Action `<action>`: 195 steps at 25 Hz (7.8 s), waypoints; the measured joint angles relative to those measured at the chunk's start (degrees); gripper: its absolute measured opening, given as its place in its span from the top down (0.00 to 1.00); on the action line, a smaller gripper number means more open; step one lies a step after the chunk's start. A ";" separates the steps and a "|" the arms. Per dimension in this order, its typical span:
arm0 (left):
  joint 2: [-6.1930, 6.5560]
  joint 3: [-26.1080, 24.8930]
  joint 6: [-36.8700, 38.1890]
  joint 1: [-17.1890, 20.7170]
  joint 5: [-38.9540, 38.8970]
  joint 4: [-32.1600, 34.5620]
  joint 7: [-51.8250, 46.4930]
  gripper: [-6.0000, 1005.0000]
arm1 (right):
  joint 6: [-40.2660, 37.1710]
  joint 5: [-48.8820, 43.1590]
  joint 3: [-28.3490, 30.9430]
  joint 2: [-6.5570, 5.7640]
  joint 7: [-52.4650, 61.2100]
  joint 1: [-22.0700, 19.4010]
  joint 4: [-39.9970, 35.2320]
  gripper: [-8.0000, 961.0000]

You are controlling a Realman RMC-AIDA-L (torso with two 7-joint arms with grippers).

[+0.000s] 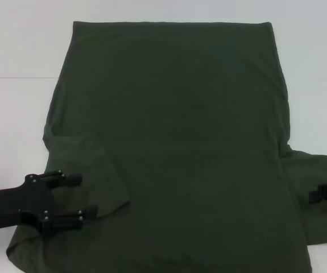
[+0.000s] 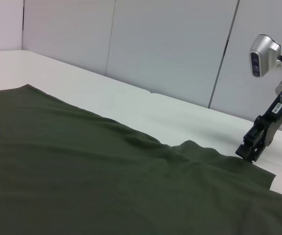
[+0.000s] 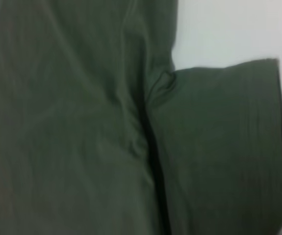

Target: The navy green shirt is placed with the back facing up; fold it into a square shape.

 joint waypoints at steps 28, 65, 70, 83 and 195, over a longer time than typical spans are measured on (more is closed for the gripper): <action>-0.14 -0.05 -0.05 0.09 -0.22 0.12 -0.09 0.16 | 1.41 -0.02 -4.07 0.30 -0.45 0.85 -0.64 0.48; 0.03 -2.38 0.09 -0.14 -0.22 -0.15 -0.79 0.16 | -6.56 3.67 6.20 -2.82 -5.51 1.86 -7.88 0.96; 0.10 -2.36 0.09 -0.16 -0.22 0.08 -0.79 0.16 | -7.25 4.00 6.14 -2.69 -5.05 4.21 -8.98 0.96; -0.02 -2.38 0.08 -0.18 0.18 -0.09 -0.79 0.16 | -4.51 4.17 -1.34 0.72 -4.83 9.23 -5.57 0.94; 5.16 -0.94 -0.68 -9.08 30.20 1.00 -69.30 0.17 | -2.90 28.60 -3.91 9.13 -98.48 -12.08 8.44 0.22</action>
